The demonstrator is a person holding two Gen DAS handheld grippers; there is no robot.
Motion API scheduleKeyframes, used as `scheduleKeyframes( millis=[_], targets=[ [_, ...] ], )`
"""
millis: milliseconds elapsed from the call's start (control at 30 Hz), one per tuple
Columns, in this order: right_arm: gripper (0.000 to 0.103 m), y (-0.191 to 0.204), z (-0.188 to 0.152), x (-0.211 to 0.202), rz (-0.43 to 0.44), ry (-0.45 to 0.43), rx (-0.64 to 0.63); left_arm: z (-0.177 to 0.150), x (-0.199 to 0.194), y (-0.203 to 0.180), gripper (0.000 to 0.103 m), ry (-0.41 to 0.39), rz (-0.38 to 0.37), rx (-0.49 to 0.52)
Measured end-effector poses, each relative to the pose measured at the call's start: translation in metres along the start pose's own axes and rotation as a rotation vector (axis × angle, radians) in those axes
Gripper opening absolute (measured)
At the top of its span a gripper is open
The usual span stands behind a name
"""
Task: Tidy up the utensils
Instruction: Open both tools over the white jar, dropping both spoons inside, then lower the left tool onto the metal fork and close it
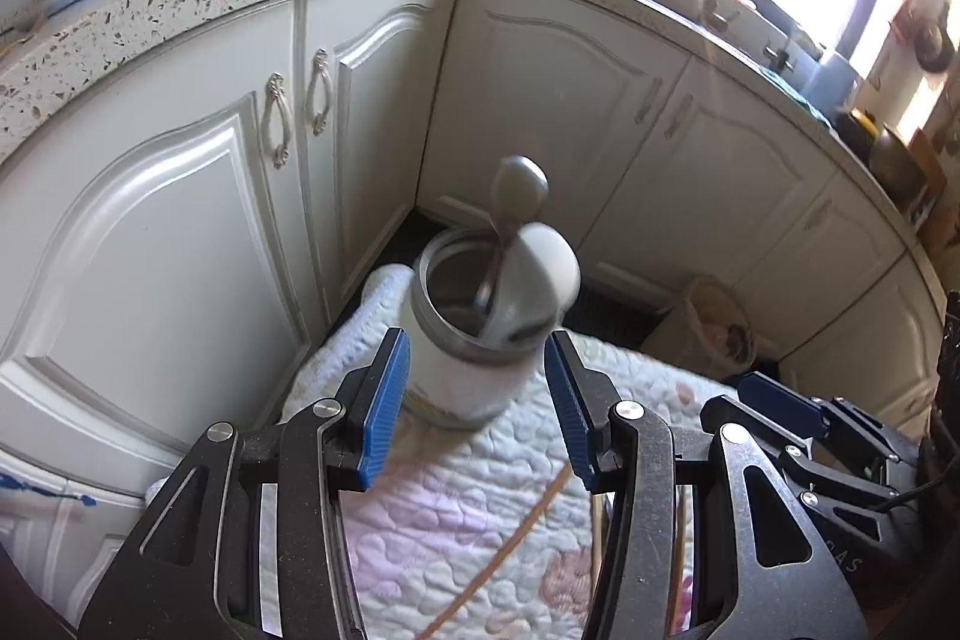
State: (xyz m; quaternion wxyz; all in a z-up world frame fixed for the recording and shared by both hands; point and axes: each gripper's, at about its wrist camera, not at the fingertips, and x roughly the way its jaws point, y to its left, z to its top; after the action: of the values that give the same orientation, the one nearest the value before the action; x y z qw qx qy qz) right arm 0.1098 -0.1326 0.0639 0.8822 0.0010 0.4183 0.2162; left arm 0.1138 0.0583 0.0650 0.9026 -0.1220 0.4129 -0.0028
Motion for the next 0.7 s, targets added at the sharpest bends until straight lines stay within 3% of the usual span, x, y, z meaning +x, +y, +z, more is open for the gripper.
scheduleKeyframes(
  millis=[200,700],
  targets=[
    [0.043,-0.016,-0.029,-0.016,-0.046,0.016,0.026,-0.027,-0.001,-0.020,0.046,0.023,0.021,0.050],
    [0.044,-0.062,-0.107,-0.033,-0.104,0.110,0.115,-0.082,0.011,-0.051,0.046,0.154,-0.033,0.068]
  ],
)
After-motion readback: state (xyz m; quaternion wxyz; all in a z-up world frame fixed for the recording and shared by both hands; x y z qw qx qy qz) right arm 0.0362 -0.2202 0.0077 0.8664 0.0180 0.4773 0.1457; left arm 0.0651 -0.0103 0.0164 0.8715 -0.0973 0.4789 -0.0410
